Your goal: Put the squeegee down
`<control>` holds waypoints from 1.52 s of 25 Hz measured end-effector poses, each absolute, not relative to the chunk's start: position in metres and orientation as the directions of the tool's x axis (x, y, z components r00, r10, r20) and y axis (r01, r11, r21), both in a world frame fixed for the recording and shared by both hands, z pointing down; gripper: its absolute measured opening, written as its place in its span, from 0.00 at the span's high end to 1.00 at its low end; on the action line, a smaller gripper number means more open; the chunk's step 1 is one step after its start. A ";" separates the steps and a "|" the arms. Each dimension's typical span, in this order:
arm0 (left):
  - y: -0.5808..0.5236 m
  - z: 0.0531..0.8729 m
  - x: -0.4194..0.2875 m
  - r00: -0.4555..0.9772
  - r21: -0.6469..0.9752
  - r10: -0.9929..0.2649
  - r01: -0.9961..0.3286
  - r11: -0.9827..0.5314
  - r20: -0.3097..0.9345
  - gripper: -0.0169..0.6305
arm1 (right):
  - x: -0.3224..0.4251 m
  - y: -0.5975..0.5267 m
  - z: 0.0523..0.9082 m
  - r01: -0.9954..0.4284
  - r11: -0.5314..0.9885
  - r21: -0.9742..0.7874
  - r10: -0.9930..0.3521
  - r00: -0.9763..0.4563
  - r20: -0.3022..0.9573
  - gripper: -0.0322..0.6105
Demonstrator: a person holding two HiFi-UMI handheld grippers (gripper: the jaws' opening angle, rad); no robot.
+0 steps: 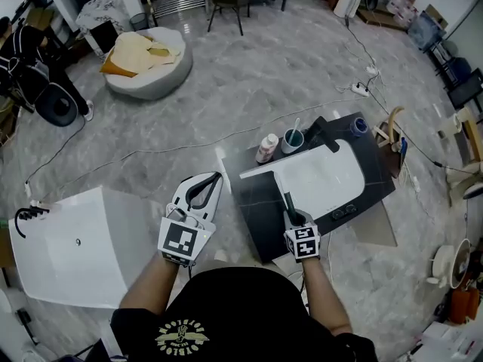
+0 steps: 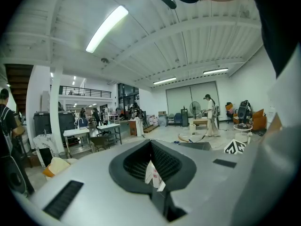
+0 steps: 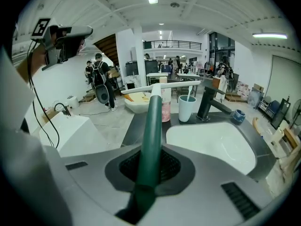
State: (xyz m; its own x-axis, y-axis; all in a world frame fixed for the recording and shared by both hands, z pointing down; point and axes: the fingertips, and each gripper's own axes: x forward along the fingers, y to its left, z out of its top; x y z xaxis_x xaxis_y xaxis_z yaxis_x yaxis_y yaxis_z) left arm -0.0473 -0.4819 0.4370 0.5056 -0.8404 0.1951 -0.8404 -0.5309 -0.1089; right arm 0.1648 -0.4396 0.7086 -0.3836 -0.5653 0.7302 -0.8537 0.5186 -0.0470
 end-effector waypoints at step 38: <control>-0.442 0.436 -0.099 0.413 -0.130 -0.881 -0.885 -0.448 0.231 0.94 | 0.142 -0.389 0.837 -0.802 0.592 -0.081 -0.275 -0.295 0.915 0.62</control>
State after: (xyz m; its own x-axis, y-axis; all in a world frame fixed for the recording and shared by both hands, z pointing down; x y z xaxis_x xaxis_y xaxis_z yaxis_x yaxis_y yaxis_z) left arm -0.0991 -0.4420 0.4357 0.4126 -0.8812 0.2306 -0.8845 -0.4481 -0.1297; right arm 0.1423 -0.3894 0.8368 -0.2949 -0.2748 0.9152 -0.8019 0.5919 -0.0807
